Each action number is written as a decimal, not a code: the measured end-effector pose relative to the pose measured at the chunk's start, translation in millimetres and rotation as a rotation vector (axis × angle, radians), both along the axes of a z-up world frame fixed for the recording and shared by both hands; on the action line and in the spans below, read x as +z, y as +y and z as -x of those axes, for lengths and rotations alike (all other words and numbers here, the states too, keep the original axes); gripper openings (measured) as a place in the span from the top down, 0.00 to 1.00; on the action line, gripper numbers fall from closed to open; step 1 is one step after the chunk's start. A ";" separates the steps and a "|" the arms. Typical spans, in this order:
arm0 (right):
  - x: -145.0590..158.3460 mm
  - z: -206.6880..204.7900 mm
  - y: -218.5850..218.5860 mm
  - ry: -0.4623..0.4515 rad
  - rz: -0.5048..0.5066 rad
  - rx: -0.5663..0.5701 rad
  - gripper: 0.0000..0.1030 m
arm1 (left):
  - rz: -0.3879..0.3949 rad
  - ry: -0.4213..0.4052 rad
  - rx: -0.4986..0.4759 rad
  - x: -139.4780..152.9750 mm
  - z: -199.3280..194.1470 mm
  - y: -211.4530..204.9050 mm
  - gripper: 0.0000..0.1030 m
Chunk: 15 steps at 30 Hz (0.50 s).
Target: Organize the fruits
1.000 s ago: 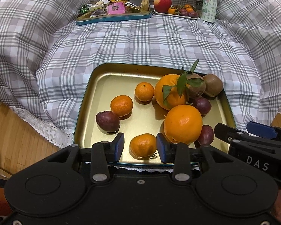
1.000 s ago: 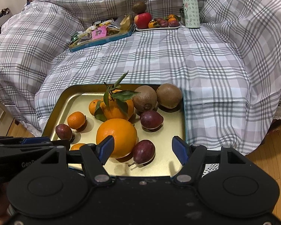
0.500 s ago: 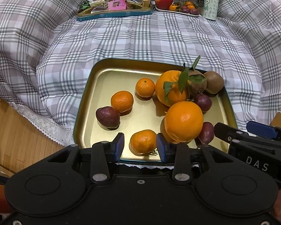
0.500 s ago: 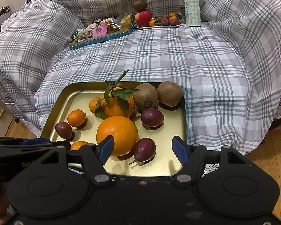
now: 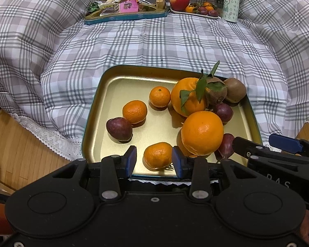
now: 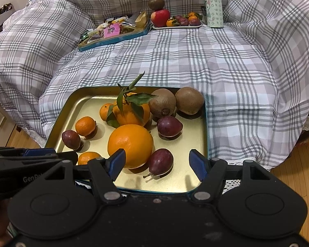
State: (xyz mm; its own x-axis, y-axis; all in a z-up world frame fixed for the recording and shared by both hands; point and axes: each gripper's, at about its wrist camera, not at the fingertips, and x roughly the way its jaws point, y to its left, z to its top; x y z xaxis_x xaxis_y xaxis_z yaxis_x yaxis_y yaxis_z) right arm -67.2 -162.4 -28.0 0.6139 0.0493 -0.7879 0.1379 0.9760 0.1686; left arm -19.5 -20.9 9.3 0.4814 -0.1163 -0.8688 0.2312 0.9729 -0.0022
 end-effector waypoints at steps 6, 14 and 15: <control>-0.5 -0.7 -0.5 0.005 -0.002 0.003 0.30 | -0.002 0.006 -0.002 -0.4 -0.2 0.2 0.56; -0.9 -0.8 -0.1 0.007 -0.001 0.004 0.30 | -0.002 0.009 -0.002 -1.5 0.1 0.0 0.56; -0.8 -0.8 -0.1 0.007 -0.002 0.004 0.30 | -0.002 0.010 -0.001 -1.7 0.1 0.1 0.56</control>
State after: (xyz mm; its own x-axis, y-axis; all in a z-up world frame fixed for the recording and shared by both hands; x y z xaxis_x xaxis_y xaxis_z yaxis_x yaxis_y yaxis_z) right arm -66.5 -162.5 -28.8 0.6079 0.0529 -0.7922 0.1356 0.9762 0.1693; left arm -19.6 -20.8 7.5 0.4724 -0.1152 -0.8738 0.2325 0.9726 -0.0026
